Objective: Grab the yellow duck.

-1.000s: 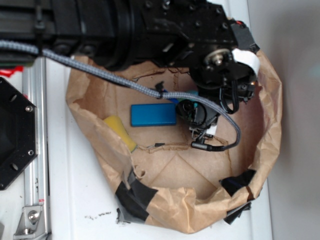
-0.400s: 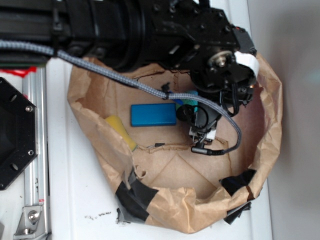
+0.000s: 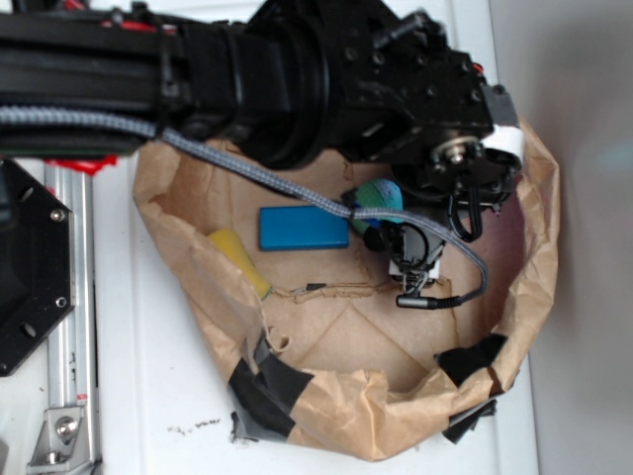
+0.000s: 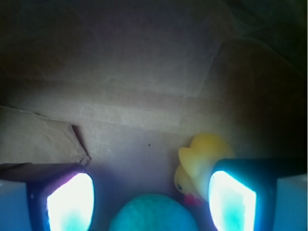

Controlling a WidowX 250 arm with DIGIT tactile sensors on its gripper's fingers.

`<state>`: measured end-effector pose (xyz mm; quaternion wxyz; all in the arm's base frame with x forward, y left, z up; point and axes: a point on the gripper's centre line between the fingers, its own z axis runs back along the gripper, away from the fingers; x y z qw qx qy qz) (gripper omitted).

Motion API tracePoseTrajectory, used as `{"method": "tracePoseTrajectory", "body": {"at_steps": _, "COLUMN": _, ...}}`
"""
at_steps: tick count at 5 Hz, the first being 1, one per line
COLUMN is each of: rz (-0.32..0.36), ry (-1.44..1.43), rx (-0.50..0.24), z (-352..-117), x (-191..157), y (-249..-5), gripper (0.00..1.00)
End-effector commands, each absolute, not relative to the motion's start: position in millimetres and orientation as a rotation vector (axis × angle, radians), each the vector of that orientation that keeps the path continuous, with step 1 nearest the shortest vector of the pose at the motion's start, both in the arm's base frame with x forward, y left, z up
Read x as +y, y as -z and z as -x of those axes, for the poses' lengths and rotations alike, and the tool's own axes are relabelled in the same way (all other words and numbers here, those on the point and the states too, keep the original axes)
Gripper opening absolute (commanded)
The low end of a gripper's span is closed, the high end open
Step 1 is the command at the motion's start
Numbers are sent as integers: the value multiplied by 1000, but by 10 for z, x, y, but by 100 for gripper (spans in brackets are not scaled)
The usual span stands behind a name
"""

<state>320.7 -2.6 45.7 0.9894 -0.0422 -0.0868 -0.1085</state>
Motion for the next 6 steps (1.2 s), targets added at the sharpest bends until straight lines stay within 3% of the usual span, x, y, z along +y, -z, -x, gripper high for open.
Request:
{"method": "tracePoseTrajectory", "body": {"at_steps": 1, "rz": 83, "ry": 236, "rx": -188, "z": -3232, "x": -128, "y": -484, "gripper": 100}}
{"method": "tracePoseTrajectory", "body": {"at_steps": 3, "rz": 83, "ry": 236, "rx": -188, "z": -3232, "x": -128, "y": -484, "gripper": 100}}
{"method": "tracePoseTrajectory", "body": {"at_steps": 4, "rz": 115, "ry": 205, "rx": 60, "z": -3136, "x": 206, "y": 23, "gripper": 100}}
{"method": "tracePoseTrajectory", "body": {"at_steps": 5, "rz": 161, "ry": 206, "rx": 4, "z": -3145, "x": 232, "y": 503, "gripper": 100}}
{"method": "tracePoseTrajectory", "body": {"at_steps": 6, "rz": 167, "ry": 206, "rx": 1, "z": -3151, "x": 248, "y": 502, "gripper": 100}}
